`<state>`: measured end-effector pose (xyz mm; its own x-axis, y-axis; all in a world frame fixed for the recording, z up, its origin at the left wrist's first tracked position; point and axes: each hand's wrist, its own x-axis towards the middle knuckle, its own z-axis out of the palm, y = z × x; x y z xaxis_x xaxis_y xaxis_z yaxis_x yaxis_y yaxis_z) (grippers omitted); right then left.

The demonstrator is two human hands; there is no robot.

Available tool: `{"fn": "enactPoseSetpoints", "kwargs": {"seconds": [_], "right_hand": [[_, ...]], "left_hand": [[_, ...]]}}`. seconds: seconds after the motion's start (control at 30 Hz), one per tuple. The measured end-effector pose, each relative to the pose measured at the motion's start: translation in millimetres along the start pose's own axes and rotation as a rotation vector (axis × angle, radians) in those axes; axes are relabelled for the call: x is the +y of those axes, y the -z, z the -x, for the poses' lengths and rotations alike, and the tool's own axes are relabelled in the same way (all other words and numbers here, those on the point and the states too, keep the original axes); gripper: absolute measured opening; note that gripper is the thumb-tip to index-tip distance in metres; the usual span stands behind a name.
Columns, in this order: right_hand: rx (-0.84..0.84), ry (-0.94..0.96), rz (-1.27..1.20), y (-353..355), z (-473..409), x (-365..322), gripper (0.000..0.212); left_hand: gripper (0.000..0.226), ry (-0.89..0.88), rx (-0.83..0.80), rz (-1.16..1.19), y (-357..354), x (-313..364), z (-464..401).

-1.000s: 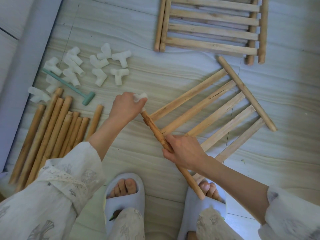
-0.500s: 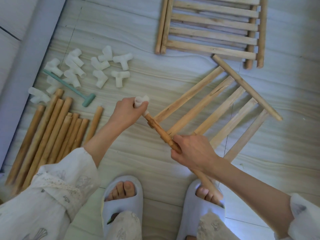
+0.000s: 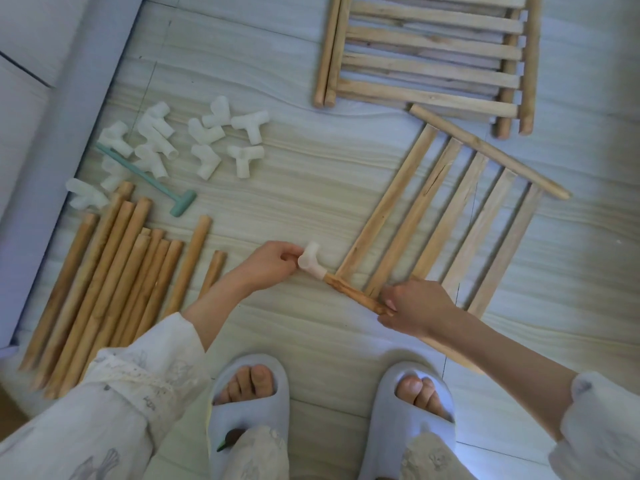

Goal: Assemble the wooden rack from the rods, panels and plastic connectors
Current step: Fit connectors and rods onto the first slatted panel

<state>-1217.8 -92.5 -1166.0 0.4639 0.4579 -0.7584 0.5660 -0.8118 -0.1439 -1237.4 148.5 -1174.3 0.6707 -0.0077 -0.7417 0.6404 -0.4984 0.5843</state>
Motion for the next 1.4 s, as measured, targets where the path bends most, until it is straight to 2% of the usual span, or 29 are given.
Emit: {"fn": "enactPoseSetpoints", "kwargs": {"seconds": [0.07,0.13,0.23,0.3,0.37,0.43,0.5,0.67,0.77,0.9,1.0,1.13,1.2,1.33,1.4], "right_hand": [[-0.006,-0.006,-0.029,3,-4,-3,0.032],[0.082,-0.003,-0.083,6,-8,-9,0.029],[0.415,0.073,-0.142,5,-20,-16,0.034],[0.558,0.121,-0.104,8,-29,-17,0.046],[0.544,0.182,-0.036,10,-40,-21,0.059],[0.439,0.236,-0.013,15,-46,-28,0.054],[0.281,0.231,-0.01,13,-48,-31,0.047],[0.132,0.322,-0.077,-1,-34,-29,0.039],[0.238,0.426,-0.165,-15,-21,-27,0.021],[0.234,0.306,-0.237,-19,-13,-28,0.045],[0.239,0.187,-0.449,-12,-15,-36,0.036],[0.161,-0.07,-1.231,13,-23,-42,0.027],[0.165,-0.126,-1.454,26,-27,-40,0.029],[0.164,-0.111,-1.583,41,-29,-37,0.019],[0.147,-0.103,-1.594,43,-29,-36,0.013]], "left_hand": [[0.033,-0.002,0.19,-0.148,5,1,-8],[0.03,-0.047,0.393,-0.206,16,3,-17],[0.035,-0.134,0.677,-0.277,39,10,-30],[0.049,-0.152,0.758,-0.447,53,14,-39],[0.063,-0.14,0.69,-0.564,63,16,-48],[0.067,-0.116,0.586,-0.608,69,17,-55],[0.06,-0.095,0.522,-0.611,70,18,-58],[0.041,-0.198,0.506,-0.525,51,7,-48],[0.035,-0.215,0.469,-0.446,35,-5,-38],[0.033,-0.228,0.453,-0.319,21,-16,-27],[0.029,-0.223,0.468,-0.185,14,-18,-20],[0.027,-0.306,0.394,-0.073,4,-10,-8],[0.035,-0.364,0.338,-0.055,-5,-6,-3],[0.062,-0.425,0.268,0.0,-18,3,2],[0.066,-0.454,0.259,0.0,-18,7,3]]}}
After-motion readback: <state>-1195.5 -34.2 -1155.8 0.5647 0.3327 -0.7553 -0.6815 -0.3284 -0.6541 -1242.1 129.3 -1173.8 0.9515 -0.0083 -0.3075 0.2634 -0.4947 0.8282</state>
